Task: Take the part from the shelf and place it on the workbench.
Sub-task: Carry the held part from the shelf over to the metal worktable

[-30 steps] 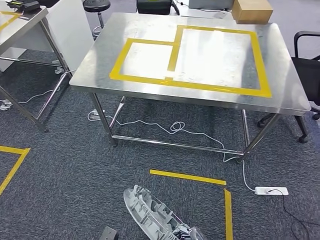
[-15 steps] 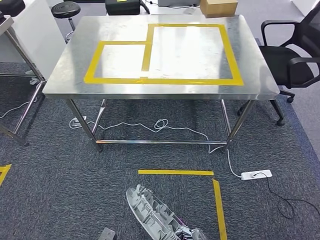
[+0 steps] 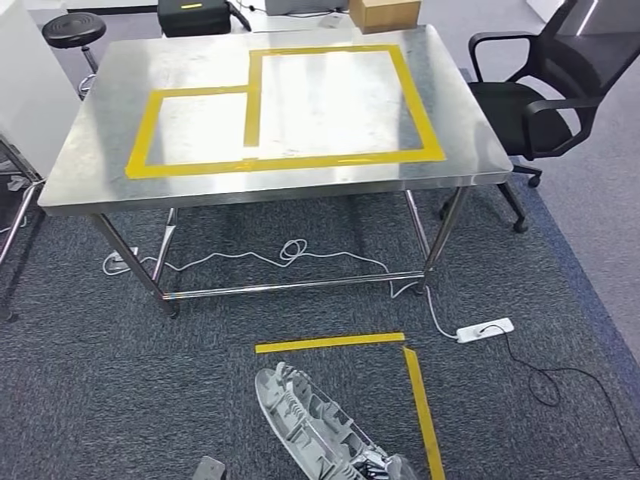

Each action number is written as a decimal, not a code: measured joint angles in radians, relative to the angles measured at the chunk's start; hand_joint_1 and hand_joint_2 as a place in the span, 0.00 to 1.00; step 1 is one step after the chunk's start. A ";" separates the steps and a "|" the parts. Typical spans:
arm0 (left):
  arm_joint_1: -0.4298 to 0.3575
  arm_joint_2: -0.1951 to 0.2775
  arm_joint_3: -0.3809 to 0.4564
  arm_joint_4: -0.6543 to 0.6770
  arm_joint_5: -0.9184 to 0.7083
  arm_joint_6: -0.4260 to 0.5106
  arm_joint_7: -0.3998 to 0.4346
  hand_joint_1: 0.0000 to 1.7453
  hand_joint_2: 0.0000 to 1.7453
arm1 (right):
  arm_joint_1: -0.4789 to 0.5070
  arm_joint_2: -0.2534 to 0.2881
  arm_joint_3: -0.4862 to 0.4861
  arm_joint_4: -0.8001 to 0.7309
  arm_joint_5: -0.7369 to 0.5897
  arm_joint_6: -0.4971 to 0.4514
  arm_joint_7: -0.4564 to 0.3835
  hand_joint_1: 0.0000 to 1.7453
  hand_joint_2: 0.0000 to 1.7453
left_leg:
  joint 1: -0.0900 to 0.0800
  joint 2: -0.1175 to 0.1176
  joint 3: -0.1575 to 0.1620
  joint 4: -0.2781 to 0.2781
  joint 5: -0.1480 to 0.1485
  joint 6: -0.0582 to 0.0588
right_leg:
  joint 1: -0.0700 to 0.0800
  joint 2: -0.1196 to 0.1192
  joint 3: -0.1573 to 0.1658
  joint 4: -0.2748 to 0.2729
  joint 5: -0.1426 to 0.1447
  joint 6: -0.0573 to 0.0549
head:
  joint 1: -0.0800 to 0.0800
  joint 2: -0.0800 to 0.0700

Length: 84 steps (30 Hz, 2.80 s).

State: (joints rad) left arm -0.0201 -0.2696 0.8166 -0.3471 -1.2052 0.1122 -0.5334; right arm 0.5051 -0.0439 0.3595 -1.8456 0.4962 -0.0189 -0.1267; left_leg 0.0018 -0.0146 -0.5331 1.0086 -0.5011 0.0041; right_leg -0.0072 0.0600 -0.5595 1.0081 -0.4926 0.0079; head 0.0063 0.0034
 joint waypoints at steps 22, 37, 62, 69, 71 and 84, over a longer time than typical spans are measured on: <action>0.001 -0.002 0.075 -0.015 -0.101 -0.032 -0.020 0.00 0.00 | 0.206 0.017 -0.635 -0.461 0.140 0.438 -0.300 1.00 1.00 | -0.008 0.000 -0.006 0.004 0.003 0.018 | -0.009 -0.001 0.001 -0.010 0.009 0.027 | 0.000 0.000; -0.019 -0.003 0.073 -0.014 -0.138 -0.037 0.006 0.00 0.00 | -0.011 -0.191 -0.603 -0.472 0.084 0.253 -0.284 1.00 1.00 | -0.009 0.000 -0.008 0.004 0.005 0.020 | -0.009 -0.002 0.001 -0.010 0.012 0.029 | 0.000 0.000; -0.052 -0.003 0.047 0.009 -0.167 -0.053 0.044 0.00 0.00 | -0.898 -0.551 -0.125 -0.047 -0.188 0.355 -0.173 1.00 1.00 | -0.010 -0.002 -0.023 0.005 0.021 0.021 | -0.011 -0.003 -0.016 -0.008 0.027 0.031 | 0.000 0.000; -0.054 -0.003 0.046 0.010 -0.166 -0.057 0.046 0.00 0.00 | -0.978 -0.566 -0.084 0.003 -0.194 0.358 -0.173 1.00 1.00 | -0.010 -0.002 -0.024 0.005 0.021 0.021 | -0.011 -0.004 -0.017 -0.008 0.027 0.031 | 0.000 0.000; -0.054 -0.003 0.046 0.010 -0.165 -0.062 0.047 0.00 0.00 | -0.986 -0.567 -0.074 0.011 -0.197 0.358 -0.173 1.00 1.00 | -0.010 -0.002 -0.025 0.005 0.021 0.021 | -0.011 -0.004 -0.018 -0.008 0.027 0.031 | 0.000 0.000; -0.059 -0.002 0.022 0.021 -0.170 -0.071 0.065 0.00 0.00 | -1.100 -0.569 -0.013 0.074 -0.259 0.375 -0.171 1.00 1.00 | -0.010 -0.002 -0.026 0.005 0.022 0.021 | -0.011 -0.004 -0.018 -0.008 0.027 0.031 | 0.000 0.000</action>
State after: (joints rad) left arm -0.0786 -0.2720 0.8382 -0.3264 -1.3749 0.0409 -0.4681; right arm -0.5945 -0.6125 0.3465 -1.7718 0.2375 0.3564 -0.2978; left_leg -0.0082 -0.0167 -0.5590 1.0138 -0.4793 0.0252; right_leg -0.0185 0.0562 -0.5777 0.9998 -0.4655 0.0385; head 0.0061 0.0034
